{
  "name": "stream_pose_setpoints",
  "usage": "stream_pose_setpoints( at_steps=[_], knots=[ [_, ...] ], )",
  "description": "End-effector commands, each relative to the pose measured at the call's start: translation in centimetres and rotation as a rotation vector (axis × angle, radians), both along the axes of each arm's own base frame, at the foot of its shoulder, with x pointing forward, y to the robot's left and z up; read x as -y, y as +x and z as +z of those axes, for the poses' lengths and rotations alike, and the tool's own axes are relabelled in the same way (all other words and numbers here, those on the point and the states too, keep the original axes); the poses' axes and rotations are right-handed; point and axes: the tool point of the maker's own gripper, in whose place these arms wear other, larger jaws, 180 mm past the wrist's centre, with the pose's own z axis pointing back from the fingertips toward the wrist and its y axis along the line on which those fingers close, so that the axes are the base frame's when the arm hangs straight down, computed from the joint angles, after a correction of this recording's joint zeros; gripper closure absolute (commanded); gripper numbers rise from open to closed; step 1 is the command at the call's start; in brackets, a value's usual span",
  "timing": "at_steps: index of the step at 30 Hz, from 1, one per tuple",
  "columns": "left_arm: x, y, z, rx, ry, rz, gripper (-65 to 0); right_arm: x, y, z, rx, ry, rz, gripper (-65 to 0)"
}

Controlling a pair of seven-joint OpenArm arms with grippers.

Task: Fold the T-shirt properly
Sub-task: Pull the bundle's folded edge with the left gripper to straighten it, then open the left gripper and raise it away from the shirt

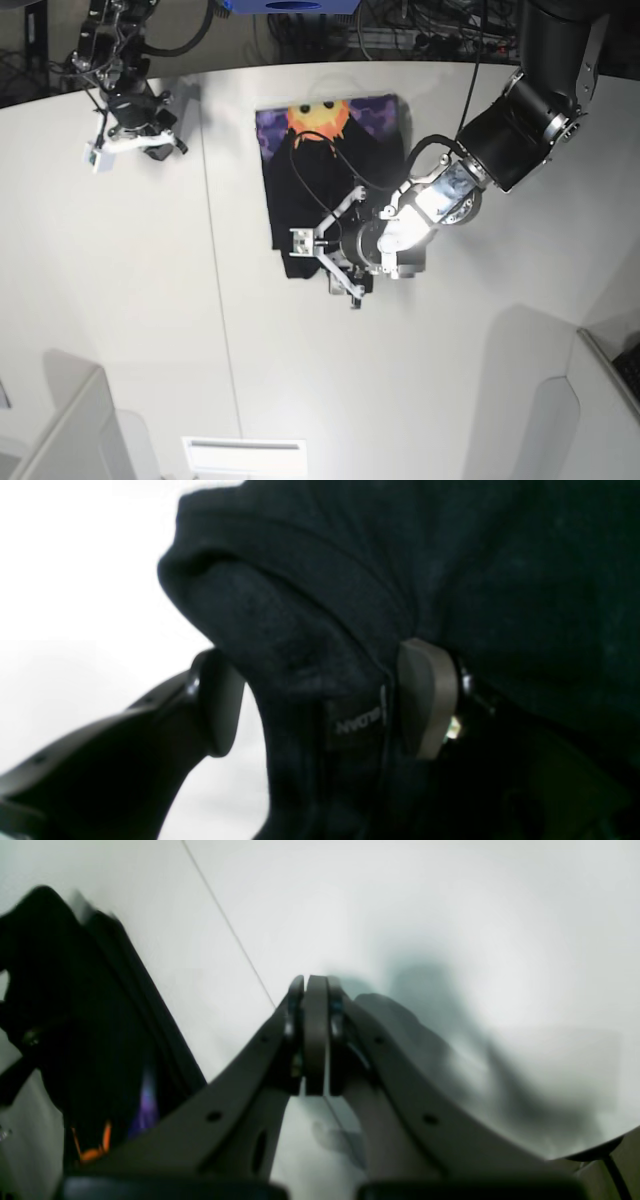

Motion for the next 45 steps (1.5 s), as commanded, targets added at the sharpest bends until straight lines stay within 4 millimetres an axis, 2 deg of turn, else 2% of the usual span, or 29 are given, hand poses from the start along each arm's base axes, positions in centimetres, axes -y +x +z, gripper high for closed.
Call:
stream_pose_setpoints(
  at_steps=[1, 11, 16, 21, 25, 27, 29, 31, 32, 35, 37, 39, 42, 45],
  knots=[
    [0.7, 1.9, 2.1, 0.060, -0.020, 0.003, -45.7, 0.3, 0.6, 0.8, 0.032, -0.016, 0.006, 0.0],
    [4.2, 1.8, 3.1, 0.064, -0.080, -0.026, -45.9, 0.3, 0.6, 0.8, 0.032, -0.016, 0.006, 0.0],
    [5.6, 2.1, 4.5, 0.086, -0.117, -0.038, -45.9, 0.4, 0.4, 0.7, 0.028, -0.017, 0.007, 0.0],
    [6.4, 2.5, 6.3, 0.131, -0.143, -0.061, -45.4, 1.1, 0.4, 0.8, 0.026, -0.041, 0.020, 0.0],
    [5.9, 4.1, 10.1, 0.197, -0.256, 0.016, -44.3, 1.0, 0.4, 0.9, 0.027, -0.043, 0.027, 0.0],
    [4.7, 4.9, 12.4, 0.238, -0.337, 0.088, -38.5, 0.6, 0.4, 0.8, 0.026, -0.038, 0.036, 0.0],
    [3.2, 5.2, 14.5, 0.282, -0.406, 0.151, -23.7, 0.4, 0.6, 0.9, 0.027, -0.051, 0.067, 0.0],
    [1.9, 5.0, 15.8, 0.314, -0.450, 0.198, -5.3, -0.1, 0.7, 0.9, 0.027, -0.056, 0.101, 0.0],
    [0.9, 4.7, 16.0, 0.325, -0.464, 0.224, 0.0, -0.1, 0.8, 1.0, 0.031, -0.060, 0.109, 0.0],
    [-2.1, 3.1, 15.3, 0.331, -0.465, 0.289, 0.0, 0.1, 1.5, 2.1, 0.080, -0.089, 0.117, 0.0],
    [-4.1, 1.6, 14.2, 0.318, -0.453, 0.332, 0.0, 1.1, 1.5, 2.8, 0.115, -0.135, 0.117, 0.0],
    [-5.0, -0.1, 13.7, 0.307, -0.490, 0.350, 0.0, 2.0, 1.6, 3.9, 0.158, -0.183, 0.125, 0.0],
    [-5.8, -3.4, 12.4, 0.273, -0.622, 0.368, 0.0, 1.5, 1.6, 5.5, 0.251, -0.232, 0.225, 0.0],
    [-5.8, -6.9, 11.7, 0.239, -0.759, 0.366, 0.0, 1.5, 0.8, 6.2, 0.305, -0.256, 0.277, 0.0]
  ],
)
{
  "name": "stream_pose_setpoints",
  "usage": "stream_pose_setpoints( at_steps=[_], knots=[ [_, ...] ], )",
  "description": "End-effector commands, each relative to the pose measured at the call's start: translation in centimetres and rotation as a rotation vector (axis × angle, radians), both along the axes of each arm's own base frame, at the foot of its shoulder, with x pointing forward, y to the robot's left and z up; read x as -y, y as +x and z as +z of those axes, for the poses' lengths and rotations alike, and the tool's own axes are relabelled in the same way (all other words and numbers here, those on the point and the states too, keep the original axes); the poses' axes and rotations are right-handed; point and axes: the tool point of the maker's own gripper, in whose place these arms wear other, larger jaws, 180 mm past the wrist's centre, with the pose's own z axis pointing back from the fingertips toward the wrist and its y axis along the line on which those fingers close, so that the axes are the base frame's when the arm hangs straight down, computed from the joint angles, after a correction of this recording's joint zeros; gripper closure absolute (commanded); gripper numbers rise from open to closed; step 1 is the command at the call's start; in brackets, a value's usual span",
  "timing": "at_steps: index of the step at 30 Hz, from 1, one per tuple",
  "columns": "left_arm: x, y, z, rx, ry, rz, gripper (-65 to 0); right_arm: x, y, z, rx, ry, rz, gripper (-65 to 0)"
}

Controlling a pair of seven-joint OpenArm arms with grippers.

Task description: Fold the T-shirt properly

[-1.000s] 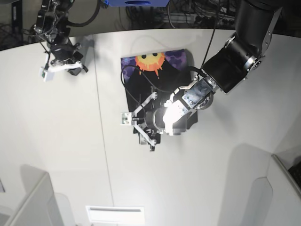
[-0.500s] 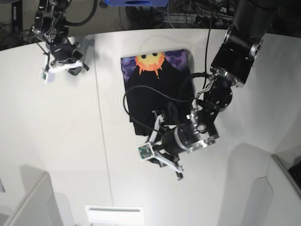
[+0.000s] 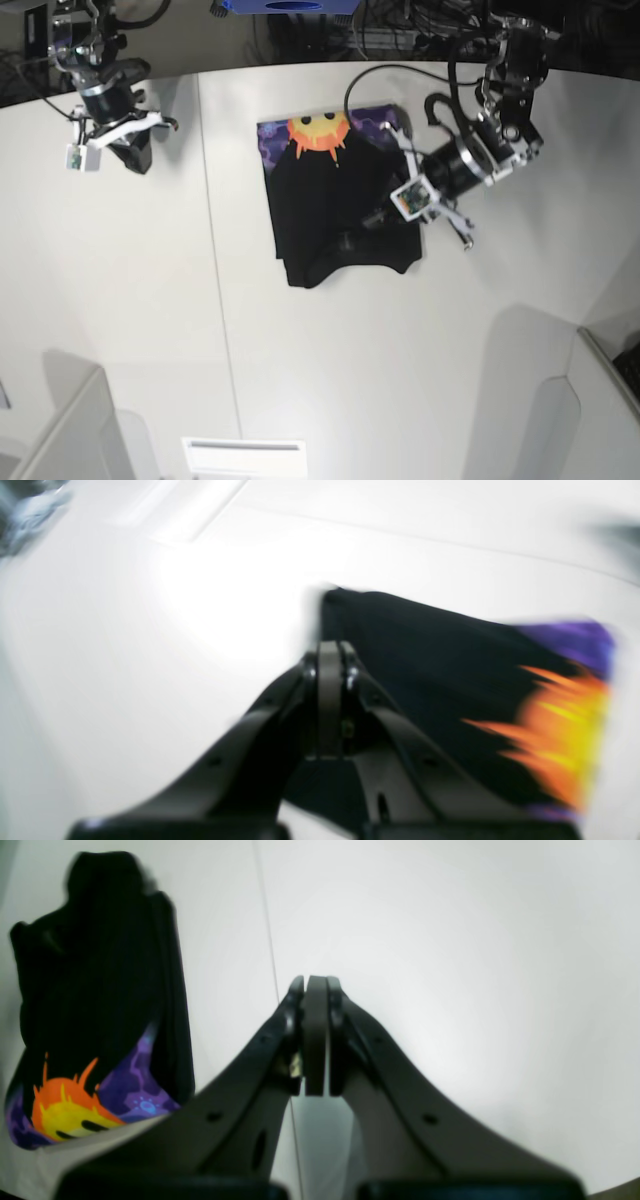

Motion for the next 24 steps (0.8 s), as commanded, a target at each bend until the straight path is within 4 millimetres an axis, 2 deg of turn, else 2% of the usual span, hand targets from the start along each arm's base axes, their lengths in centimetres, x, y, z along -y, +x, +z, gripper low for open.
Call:
stream_pose_setpoints(
  at_steps=[1, 5, 9, 12, 14, 18, 24],
  knots=[
    [-0.1, -0.3, 1.4, 0.043, -0.056, -0.003, 0.0, 0.6, -0.1, 1.0, 0.039, -0.039, 0.017, 0.0],
    [-1.3, -4.2, -0.3, -0.020, -0.092, -0.007, 0.0, 0.7, -1.8, 0.4, 0.027, -0.204, 0.136, 0.0],
    [-1.9, -7.7, -1.8, -0.097, -0.124, 0.005, 0.0, -0.3, -4.0, -0.4, 0.017, -0.304, 0.243, 0.0],
    [-1.7, -10.2, -2.6, -0.154, -0.158, 0.009, 0.0, -0.2, -5.6, -0.8, 0.000, -0.345, 0.282, 0.0],
    [-1.8, -12.1, -3.7, -0.210, -0.174, 0.018, 0.0, 0.6, -6.7, -1.1, -0.028, -0.369, 0.291, 0.0],
    [-2.5, -15.7, -6.1, -0.323, -0.215, 0.057, 0.0, 1.7, -9.2, -2.0, -0.107, -0.412, 0.320, 0.0],
    [-3.9, -21.0, -9.0, -0.461, -0.289, 0.133, 0.0, 2.1, -14.8, -5.1, -0.370, -0.424, 0.417, 0.0]
  ],
)
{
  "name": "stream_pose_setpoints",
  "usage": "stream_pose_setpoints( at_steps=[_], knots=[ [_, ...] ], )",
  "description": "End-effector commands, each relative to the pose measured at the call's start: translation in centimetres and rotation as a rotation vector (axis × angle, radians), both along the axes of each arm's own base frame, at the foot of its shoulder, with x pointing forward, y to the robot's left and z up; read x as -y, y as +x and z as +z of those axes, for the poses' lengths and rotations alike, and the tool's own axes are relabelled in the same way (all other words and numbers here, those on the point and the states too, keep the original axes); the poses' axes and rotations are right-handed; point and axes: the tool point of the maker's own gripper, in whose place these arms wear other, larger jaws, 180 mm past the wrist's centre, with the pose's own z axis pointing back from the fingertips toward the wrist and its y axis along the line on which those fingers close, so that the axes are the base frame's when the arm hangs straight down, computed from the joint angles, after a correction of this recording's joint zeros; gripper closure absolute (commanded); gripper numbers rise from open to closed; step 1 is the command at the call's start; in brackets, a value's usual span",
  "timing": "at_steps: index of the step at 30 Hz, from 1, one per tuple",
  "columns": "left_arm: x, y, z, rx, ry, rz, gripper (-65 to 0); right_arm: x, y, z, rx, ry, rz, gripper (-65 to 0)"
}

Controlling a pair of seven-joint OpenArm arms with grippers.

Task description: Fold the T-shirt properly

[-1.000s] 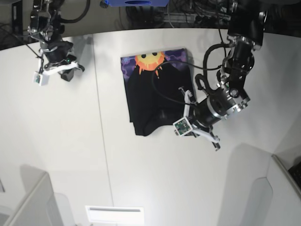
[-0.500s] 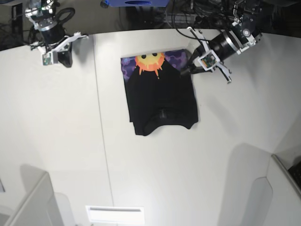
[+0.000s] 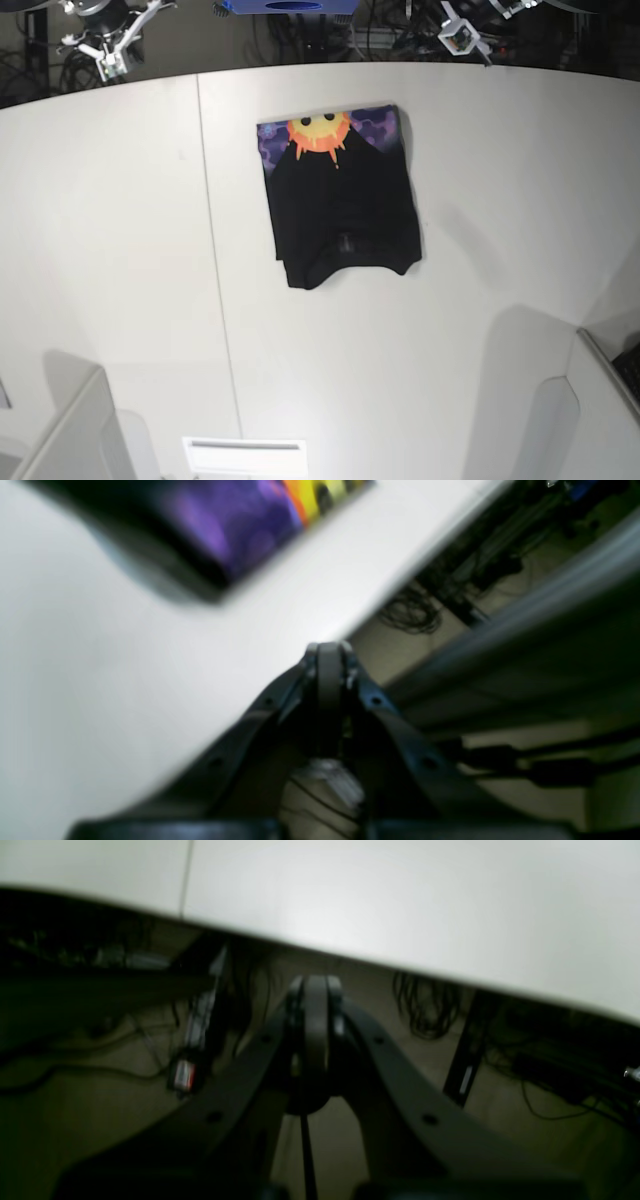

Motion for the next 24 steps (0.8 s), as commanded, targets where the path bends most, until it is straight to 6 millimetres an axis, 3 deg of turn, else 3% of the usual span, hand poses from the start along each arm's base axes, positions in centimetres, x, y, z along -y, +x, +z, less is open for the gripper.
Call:
stream_pose_setpoints(
  at_steps=[1, 7, 10, 15, 20, 24],
  knots=[
    [-0.1, -1.0, 0.3, -0.014, -0.034, 0.014, 0.0, 0.0, -1.3, -0.2, -0.042, 0.004, 0.015, 0.0],
    [-3.2, -5.9, -3.7, -0.140, 0.012, 0.146, 0.0, 1.3, -7.1, -4.0, -0.288, 0.003, 0.067, 0.0],
    [-3.2, -8.4, -5.6, -0.208, -0.002, 0.196, 0.0, 1.4, -9.7, -6.0, -0.397, 0.018, 0.140, 0.0],
    [-2.5, -12.5, -8.9, -0.343, -0.005, 0.201, 0.0, -0.1, -14.0, -8.8, -0.564, 0.065, 0.290, 0.0],
    [-1.9, -14.6, -12.3, -0.451, 0.005, 0.264, 0.0, -1.6, -17.0, -11.6, -0.667, 0.122, 0.395, 0.0],
    [-1.2, -14.5, -13.9, -0.486, 0.001, 0.298, 0.0, -1.9, -17.8, -13.6, -0.702, 0.146, 0.424, 0.0]
  ],
)
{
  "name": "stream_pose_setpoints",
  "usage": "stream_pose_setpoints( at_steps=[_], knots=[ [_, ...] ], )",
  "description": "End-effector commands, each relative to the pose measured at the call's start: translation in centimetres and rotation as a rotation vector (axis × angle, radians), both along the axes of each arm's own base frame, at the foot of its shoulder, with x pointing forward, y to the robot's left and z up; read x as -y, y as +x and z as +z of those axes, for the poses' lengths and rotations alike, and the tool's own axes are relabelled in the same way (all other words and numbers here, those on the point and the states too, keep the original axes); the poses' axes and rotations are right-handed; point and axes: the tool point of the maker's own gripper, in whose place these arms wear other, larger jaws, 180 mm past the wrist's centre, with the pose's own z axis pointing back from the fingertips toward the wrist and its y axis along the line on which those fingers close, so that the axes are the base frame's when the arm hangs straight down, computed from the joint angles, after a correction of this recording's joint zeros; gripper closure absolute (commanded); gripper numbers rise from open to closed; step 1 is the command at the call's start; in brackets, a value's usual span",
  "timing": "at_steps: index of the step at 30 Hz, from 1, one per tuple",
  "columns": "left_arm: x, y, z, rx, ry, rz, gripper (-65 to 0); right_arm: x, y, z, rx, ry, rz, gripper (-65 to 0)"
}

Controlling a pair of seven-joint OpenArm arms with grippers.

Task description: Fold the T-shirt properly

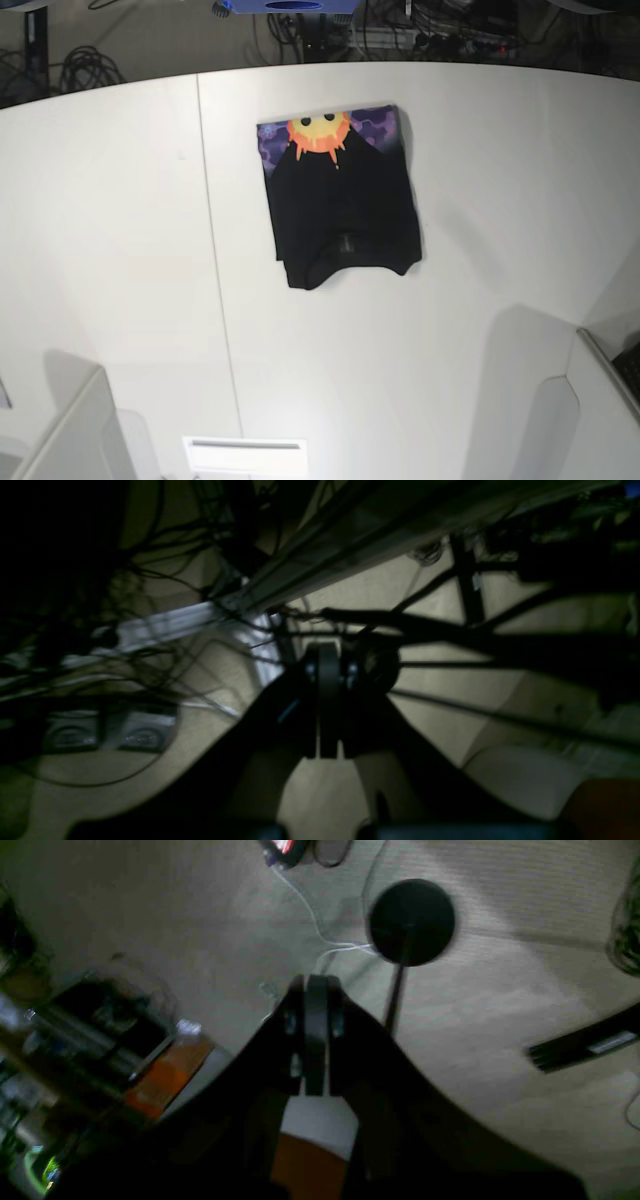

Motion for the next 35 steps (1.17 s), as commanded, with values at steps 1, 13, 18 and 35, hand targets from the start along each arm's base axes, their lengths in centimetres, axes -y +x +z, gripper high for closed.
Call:
stream_pose_setpoints(
  at_steps=[1, 13, 18, 35],
  knots=[
    [-0.4, -0.7, -0.1, -0.017, -0.001, 0.009, 0.0, 0.9, -0.3, -0.3, -0.018, -0.013, 0.014, 0.0],
    [-4.1, 1.5, -6.4, -0.177, 0.105, 0.077, 0.0, -3.5, -2.5, -5.7, -0.115, 0.003, -0.206, 0.0],
    [-4.8, 3.1, -7.6, -0.211, 0.130, 0.032, 0.0, -3.5, -2.8, -8.3, -0.038, -0.093, -0.366, 0.0],
    [-8.0, 5.2, -8.5, -0.096, 0.358, -0.161, 0.0, -3.0, -1.4, -10.1, 0.085, -0.243, -0.430, 0.0]
  ],
)
